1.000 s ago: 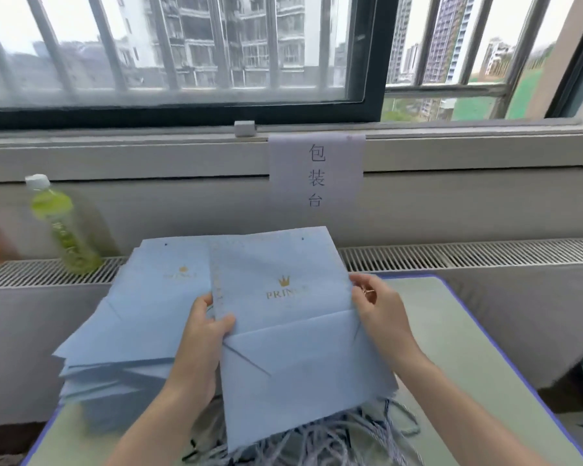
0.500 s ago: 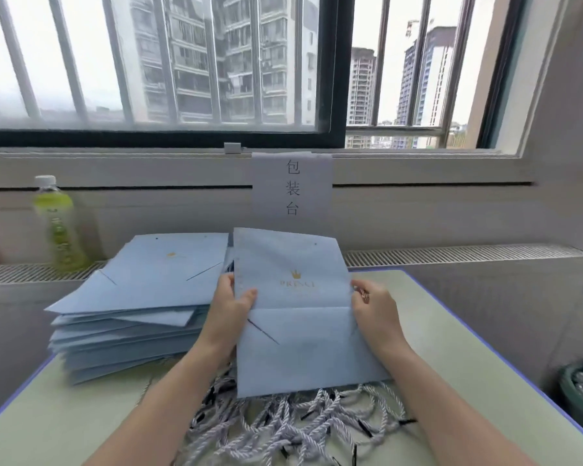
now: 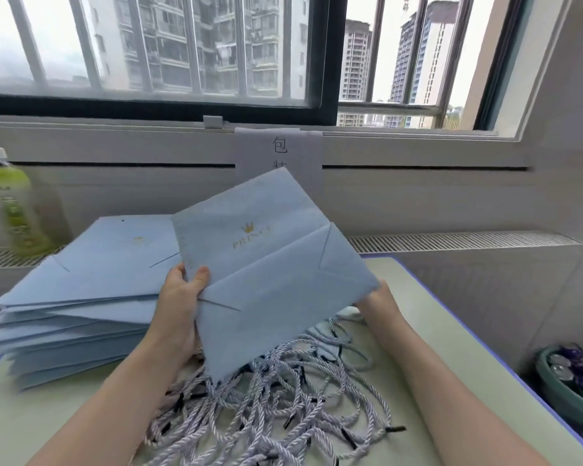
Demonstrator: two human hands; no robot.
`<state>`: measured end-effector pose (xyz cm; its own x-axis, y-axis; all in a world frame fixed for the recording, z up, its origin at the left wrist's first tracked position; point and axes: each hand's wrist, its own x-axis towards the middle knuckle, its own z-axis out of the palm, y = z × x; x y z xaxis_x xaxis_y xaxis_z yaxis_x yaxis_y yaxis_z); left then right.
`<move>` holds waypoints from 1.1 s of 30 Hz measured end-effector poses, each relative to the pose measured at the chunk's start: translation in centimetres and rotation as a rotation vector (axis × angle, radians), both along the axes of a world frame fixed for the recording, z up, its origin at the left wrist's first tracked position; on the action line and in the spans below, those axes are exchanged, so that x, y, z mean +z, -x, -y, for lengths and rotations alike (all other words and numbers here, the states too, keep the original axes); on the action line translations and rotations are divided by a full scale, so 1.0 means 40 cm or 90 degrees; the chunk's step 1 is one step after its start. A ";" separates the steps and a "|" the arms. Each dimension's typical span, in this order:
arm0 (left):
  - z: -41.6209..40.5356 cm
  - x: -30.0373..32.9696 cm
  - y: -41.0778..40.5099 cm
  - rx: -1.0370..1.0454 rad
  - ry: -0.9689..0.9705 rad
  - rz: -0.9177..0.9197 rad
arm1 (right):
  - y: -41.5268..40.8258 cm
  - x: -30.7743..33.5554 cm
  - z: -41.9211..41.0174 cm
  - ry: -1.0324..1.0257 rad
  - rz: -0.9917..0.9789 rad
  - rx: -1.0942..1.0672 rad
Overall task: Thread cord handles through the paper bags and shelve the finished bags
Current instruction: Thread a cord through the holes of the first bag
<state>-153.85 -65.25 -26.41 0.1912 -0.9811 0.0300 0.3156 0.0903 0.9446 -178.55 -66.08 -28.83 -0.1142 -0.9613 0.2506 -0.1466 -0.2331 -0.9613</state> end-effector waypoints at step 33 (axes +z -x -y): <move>-0.055 0.013 -0.009 -0.163 -0.024 0.083 | 0.053 0.008 0.004 -0.091 -0.438 -0.146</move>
